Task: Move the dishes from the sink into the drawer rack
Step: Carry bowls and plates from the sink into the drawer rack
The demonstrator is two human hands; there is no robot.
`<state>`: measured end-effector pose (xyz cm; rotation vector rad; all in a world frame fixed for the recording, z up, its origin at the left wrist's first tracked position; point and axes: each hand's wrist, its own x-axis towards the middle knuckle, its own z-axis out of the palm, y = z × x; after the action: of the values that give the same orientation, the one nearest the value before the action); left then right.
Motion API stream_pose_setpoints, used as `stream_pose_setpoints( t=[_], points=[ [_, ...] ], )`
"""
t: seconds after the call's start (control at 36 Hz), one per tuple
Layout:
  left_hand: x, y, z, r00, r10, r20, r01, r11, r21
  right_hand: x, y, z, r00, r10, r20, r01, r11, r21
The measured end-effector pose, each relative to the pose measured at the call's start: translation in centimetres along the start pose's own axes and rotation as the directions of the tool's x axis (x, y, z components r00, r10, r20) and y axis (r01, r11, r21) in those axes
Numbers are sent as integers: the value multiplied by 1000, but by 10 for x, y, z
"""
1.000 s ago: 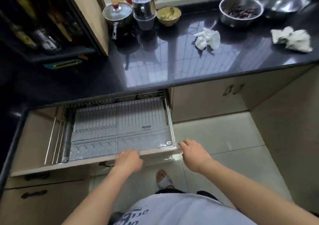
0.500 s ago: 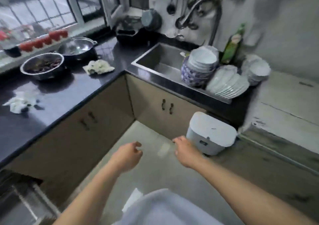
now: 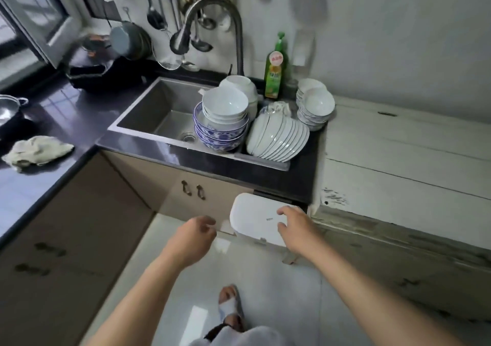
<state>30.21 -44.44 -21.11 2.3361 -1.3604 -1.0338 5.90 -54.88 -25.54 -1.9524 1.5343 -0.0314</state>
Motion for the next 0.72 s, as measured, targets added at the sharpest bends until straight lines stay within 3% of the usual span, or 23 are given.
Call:
stream_pose_setpoints(
  t=[0.19,0.36,0.58,0.72],
  points=[
    [77,22,-17,999,-4,50,9,996,-90,65,-34,-20,1000,-15,18,15,1000,20],
    [126,73,-33,993,66,101,-61,997,-53,105,-19,-55,998,45,-37,-41,993,108],
    [173,141,-28,998,61,33,-57,991,-122,151,32,-110,985,155,-76,-134,964,231],
    [188,188,-2,997,-13,-70,-5,969,-248,195,66,-150,992,117,-39,-108,975,193]
  ],
)
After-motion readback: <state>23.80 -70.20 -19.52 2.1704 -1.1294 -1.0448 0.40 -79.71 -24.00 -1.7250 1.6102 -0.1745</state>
